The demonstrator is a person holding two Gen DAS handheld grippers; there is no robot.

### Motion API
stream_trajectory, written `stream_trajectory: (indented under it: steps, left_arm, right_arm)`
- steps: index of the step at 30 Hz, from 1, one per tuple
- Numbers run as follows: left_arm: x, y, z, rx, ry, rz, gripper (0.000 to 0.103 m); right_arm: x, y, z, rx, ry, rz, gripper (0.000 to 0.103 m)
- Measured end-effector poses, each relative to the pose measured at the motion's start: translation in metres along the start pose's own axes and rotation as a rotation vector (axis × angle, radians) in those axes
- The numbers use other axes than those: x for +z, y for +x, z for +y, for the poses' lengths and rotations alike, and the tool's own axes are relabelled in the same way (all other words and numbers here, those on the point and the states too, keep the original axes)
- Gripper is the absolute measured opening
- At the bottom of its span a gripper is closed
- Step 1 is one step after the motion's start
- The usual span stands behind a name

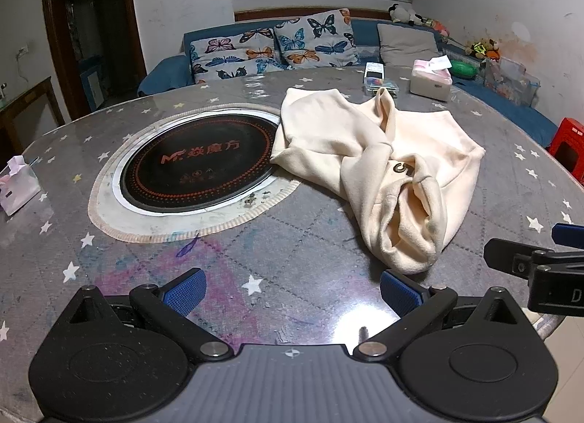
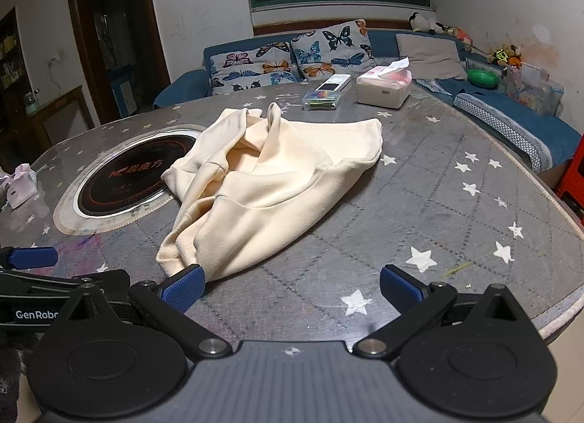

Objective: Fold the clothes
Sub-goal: 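Move both tools toward the crumpled cream shirt, approaching its collar edge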

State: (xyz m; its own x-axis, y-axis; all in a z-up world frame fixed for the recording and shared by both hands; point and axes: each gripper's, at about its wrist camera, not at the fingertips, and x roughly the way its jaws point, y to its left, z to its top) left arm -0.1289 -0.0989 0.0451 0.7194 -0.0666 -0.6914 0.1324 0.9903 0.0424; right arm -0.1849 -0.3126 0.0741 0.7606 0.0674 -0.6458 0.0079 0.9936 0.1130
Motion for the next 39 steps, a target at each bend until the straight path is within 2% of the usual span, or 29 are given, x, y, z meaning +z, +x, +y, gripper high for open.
stream_trajectory:
  steps: [39]
  left_arm:
    - [0.023, 0.027, -0.001, -0.004, 0.013, 0.023, 0.103]
  right_arm:
    - [0.019, 0.030, 0.001, 0.018, -0.006, 0.029, 0.103]
